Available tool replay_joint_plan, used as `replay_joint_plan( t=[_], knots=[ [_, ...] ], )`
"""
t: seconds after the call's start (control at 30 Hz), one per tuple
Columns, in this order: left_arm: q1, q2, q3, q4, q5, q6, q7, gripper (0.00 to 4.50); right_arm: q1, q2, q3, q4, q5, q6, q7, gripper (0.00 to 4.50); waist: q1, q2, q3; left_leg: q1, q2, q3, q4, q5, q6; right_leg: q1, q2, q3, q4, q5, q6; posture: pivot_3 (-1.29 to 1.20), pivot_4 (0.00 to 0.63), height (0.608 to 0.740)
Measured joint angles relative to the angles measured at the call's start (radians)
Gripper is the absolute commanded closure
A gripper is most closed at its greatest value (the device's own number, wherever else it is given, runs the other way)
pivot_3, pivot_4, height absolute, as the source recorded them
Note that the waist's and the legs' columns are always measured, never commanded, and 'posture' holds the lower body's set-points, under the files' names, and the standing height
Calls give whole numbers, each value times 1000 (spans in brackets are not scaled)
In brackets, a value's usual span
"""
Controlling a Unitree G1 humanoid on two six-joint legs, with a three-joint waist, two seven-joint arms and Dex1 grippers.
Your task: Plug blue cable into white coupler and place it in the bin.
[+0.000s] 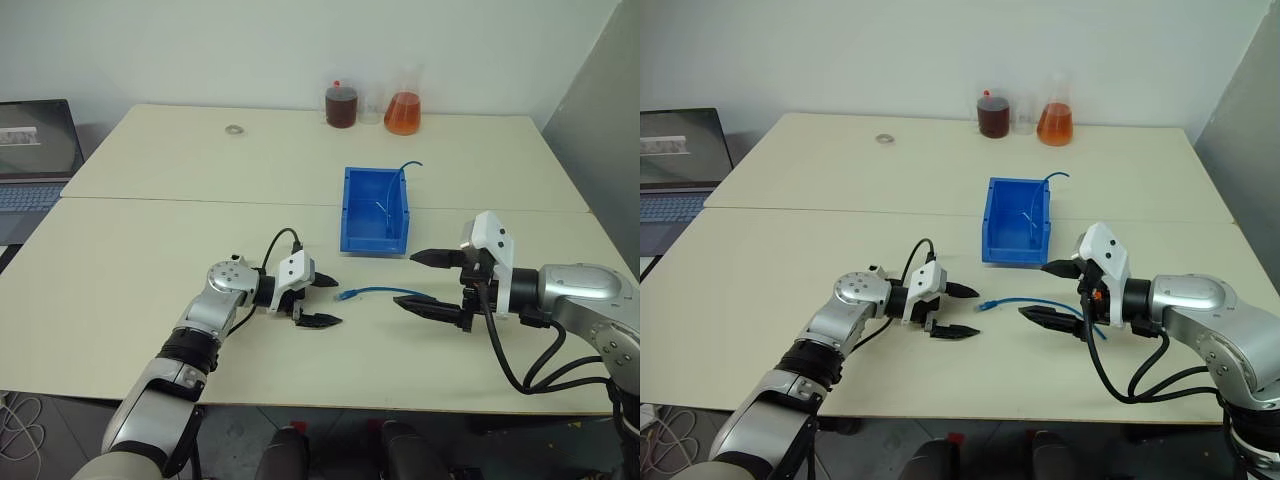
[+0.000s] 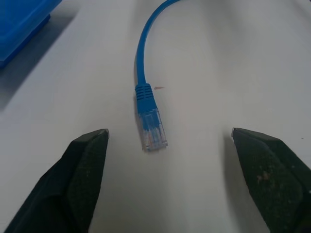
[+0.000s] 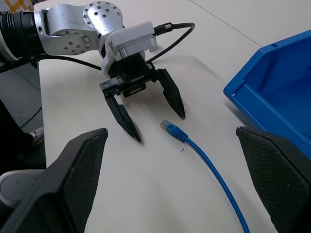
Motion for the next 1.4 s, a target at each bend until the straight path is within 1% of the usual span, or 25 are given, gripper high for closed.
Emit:
replay_joint_plan(
  t=[0.07, 0.1, 0.13, 0.17, 0.23, 0.33, 0.47, 0.7, 0.8, 0.9, 0.97, 1.03, 1.13, 1.27, 1.33, 1.37, 1.4],
  knots=[
    [1, -4, 1, 0, 3, 0, 13, 1553, 0, 0, 2, 0, 0, -1, -9, 0, 0, 0, 0, 0, 0, 0, 0, 0, 0, 0, 0, 0, 0, 0, 0, 0, 150, 740],
    [1, -8, 1, 0, 3, 0, 22, 1853, 0, 0, 2, 0, -1, -1, -10, 0, 0, 0, 0, 0, 0, 0, 0, 0, 0, 0, 0, 0, 0, 0, 0, 0, 150, 740],
    [1, -14, 2, 1, 5, 0, 33, 2009, 0, 0, 3, 1, -1, -2, -12, 0, 0, 0, 0, 0, 0, 0, 0, 0, 0, 0, 0, 0, 0, 0, 0, 0, 150, 740],
    [1, -20, 3, 2, 7, 0, 39, 2350, -1, 0, 4, 1, -1, -3, -13, 0, 1, 0, 0, 0, 0, 0, 0, 0, 0, 0, 0, 0, 0, 0, 0, 0, 150, 740],
    [1, -35, 4, 3, 12, 3, 55, 2727, -1, 0, 4, 2, -2, -4, -13, 0, 2, 0, 0, 0, 0, 0, 0, 0, 0, 0, 0, 0, 0, 0, 0, 0, 150, 740],
    [3, -53, 5, 0, 15, 9, 62, 3459, -1, -1, 4, 4, -3, -4, -12, 0, 2, 0, 0, 0, 0, 0, 0, 0, 0, 0, 0, 0, 0, 0, 0, 0, 150, 740],
    [14, -51, 6, -19, 14, 24, 53, 4250, -1, -3, 9, 6, -5, -7, -12, 0, 1, 0, 0, 0, 0, 0, 0, 0, 0, 0, 0, 0, 0, 0, 0, 0, 150, 740],
    [21, -26, 9, -31, 13, 37, 28, 4253, -3, -3, 9, 20, -5, -13, -12, 0, -3, 0, 0, 2, 0, 0, 0, 0, 0, 0, 1, 0, 1, 0, 0, 0, 150, 740],
    [21, -25, 25, -55, -11, 126, 40, 4253, -11, 13, 6, 21, 9, -11, -30, 0, -5, 0, 0, 2, 1, 0, 0, 0, 0, 1, 1, 1, 1, 0, 0, 0, 150, 740],
    [24, -22, 83, -157, -75, 343, 100, 4253, -12, 70, -26, 20, 64, 25, -87, 0, -5, 0, 0, 1, 1, -1, 0, 0, 0, 0, 1, 0, 1, 0, 0, 0, 150, 740],
    [11, -25, 148, -262, -155, 514, 157, 4253, -8, 117, -64, 16, 118, 61, -141, 0, -3, 0, 0, -1, 1, -2, 1, 0, 0, 0, 1, -1, 1, 0, 0, 0, 150, 740],
    [-26, -33, 215, -350, -245, 685, 221, 4253, 3, 160, -96, 10, 189, 101, -196, 0, -1, 0, 0, -2, 1, -4, 1, 0, 0, 0, 1, -2, 0, 0, 0, 0, 150, 740],
    [-102, -36, 299, -459, -361, 875, 296, 4253, 35, 199, -101, -4, 263, 141, -252, 0, -1, 0, 0, -2, 0, -4, 1, 0, 0, 0, 0, -3, 0, 0, 0, 0, 150, 740],
    [-151, -36, 377, -529, -498, 1077, 365, 4253, 53, 242, -110, 7, 315, 153, -305, 0, -4, 0, 0, -1, 0, -3, 1, 0, 0, 0, 0, -2, 1, 0, 0, 0, 150, 740],
    [-202, -36, 431, -536, -614, 1219, 381, 4253, 23, 288, -122, 83, 343, 150, -333, 0, -9, -1, 1, -1, 1, -4, 1, 0, 0, 0, 1, -2, 1, -1, 1, 0, 150, 740],
    [-236, -32, 466, -549, -682, 1283, 381, 4253, -13, 291, -129, 136, 349, 149, -342, 0, -11, -1, 1, -1, 1, -3, 1, 0, 0, 0, 1, -2, 2, -1, 1, 0, 150, 740],
    [-255, -28, 482, -559, -719, 1313, 380, 4253, -41, 290, -144, 167, 352, 148, -345, 0, -13, -1, 1, -1, 1, -3, 1, 0, 0, 0, 1, -2, 2, -1, 1, 0, 150, 740]
  ],
)
